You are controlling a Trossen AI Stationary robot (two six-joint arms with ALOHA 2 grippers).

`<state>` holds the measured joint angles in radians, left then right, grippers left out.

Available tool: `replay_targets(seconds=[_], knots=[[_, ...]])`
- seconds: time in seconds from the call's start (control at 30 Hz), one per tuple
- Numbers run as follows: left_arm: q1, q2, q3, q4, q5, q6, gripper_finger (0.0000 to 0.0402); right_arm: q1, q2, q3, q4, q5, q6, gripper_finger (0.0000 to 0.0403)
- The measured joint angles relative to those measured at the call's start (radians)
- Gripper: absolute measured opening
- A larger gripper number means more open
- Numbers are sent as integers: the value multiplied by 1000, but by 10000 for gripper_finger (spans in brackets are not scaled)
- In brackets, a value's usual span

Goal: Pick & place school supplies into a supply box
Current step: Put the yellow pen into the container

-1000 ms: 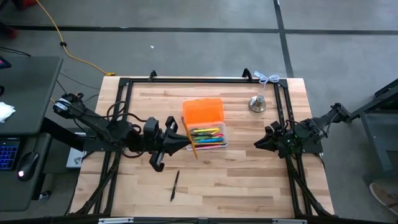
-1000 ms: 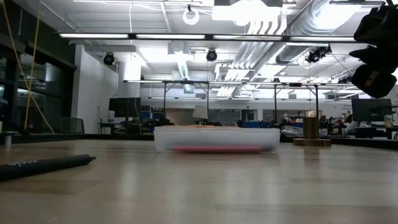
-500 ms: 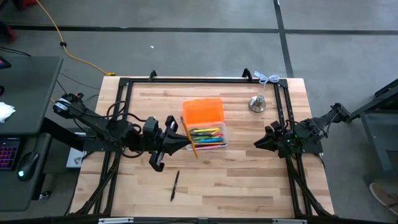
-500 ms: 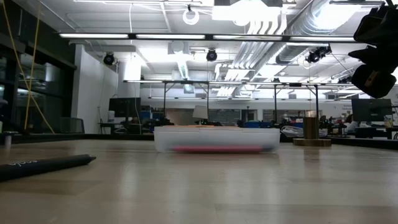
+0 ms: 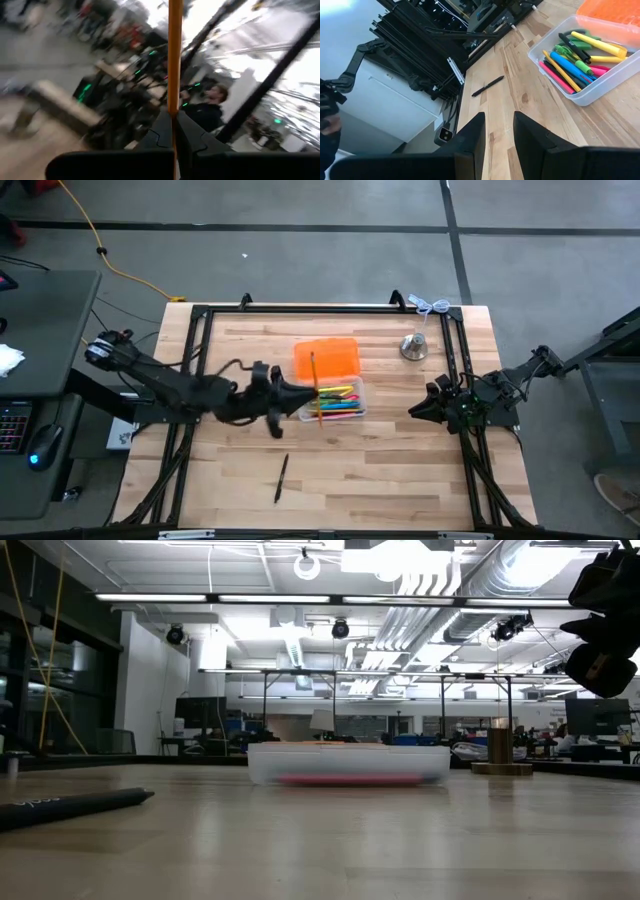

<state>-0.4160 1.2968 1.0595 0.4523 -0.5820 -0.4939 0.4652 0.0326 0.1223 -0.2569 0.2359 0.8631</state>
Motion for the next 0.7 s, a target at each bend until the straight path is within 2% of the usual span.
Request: replay_targets(seconds=[0.13, 0.27, 0.47, 0.7], knots=[[64, 13, 0, -125, -2, -156, 28, 0, 0, 0, 0, 0, 0, 78], [131, 45, 1, -215, 28, -248, 28, 0, 0, 0, 0, 0, 0, 78], [226, 101, -1, -315, 134, -304, 28, 0, 0, 0, 8, 0, 0, 78], [312, 163, 0, -329, 256, -320, 28, 0, 0, 0, 12, 0, 0, 78]])
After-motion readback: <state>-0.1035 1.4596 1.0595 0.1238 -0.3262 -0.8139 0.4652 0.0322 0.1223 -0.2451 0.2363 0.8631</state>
